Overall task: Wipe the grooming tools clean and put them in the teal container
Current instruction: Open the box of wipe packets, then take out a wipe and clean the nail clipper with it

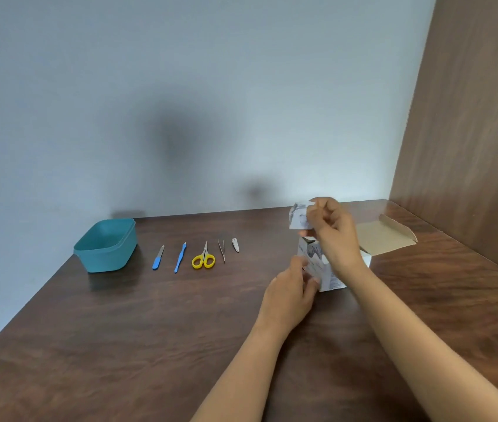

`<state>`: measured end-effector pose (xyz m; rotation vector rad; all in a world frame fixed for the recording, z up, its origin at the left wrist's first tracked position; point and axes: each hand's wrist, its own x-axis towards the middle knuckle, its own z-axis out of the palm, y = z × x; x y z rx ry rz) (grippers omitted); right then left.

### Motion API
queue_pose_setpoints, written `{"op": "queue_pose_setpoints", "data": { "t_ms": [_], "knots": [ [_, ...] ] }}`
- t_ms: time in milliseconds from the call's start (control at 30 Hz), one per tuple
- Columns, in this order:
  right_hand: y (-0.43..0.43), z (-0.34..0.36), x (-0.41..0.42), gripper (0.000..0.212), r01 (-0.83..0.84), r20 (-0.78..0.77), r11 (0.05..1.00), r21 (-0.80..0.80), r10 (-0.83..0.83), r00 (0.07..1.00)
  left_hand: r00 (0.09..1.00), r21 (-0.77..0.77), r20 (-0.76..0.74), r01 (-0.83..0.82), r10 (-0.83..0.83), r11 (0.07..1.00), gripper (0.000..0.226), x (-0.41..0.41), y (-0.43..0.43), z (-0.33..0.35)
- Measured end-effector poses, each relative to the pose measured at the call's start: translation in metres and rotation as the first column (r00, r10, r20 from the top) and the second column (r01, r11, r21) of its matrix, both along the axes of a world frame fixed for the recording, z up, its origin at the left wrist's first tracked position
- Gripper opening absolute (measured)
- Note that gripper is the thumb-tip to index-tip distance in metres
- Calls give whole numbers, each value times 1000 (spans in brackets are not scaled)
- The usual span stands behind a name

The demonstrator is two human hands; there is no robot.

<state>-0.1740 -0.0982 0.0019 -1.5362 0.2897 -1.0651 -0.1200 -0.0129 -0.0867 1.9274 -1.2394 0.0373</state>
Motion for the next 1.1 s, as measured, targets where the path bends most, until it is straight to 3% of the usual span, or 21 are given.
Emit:
{"op": "queue_pose_setpoints", "data": {
  "t_ms": [67, 133, 233, 300, 367, 500, 633, 767, 833, 933, 1100],
  "knots": [
    [19, -6, 6, 13, -80, 41, 985, 151, 75, 996, 985, -109, -173, -22, 3, 994, 9, 5, 3, 5],
    [34, -16, 12, 15, -169, 74, 943, 286, 154, 985, 910, -240, -413, -78, -30, 968, 25, 12, 8, 12],
    [41, -30, 18, 13, -291, 133, 867, 404, 259, 957, 610, -410, -750, -127, -255, 903, 30, 22, 15, 20],
    [40, -37, 19, 13, -321, 149, 843, 431, 284, 947, 439, -469, -818, -136, -371, 873, 34, 29, 20, 23],
    [40, -43, 19, 12, -306, 138, 840, 448, 273, 952, 376, -491, -826, -111, -421, 864, 36, 35, 21, 23],
    [36, -55, 19, 9, -274, 117, 841, 467, 248, 962, 373, -500, -810, -38, -452, 865, 35, 39, 22, 20],
    [31, -60, 19, 9, -229, 12, 891, 392, 244, 970, 405, -539, -793, -120, -455, 834, 11, 42, 25, 20],
    [32, -62, 19, 15, -147, -79, 934, 327, 182, 980, 446, -549, -784, -174, -432, 817, 4, 50, 27, 19],
    [31, -62, 17, 11, -128, -84, 968, 216, 149, 985, 444, -552, -786, -195, -429, 810, 4, 52, 29, 20],
    [29, -66, 14, 15, -80, -113, 994, -73, 71, 991, 446, -558, -785, -206, -431, 804, 4, 52, 30, 21],
    [28, -67, 14, 21, 51, -103, 980, -192, -72, 992, 444, -551, -791, -220, -421, 805, 4, 52, 29, 20]
  ]
}}
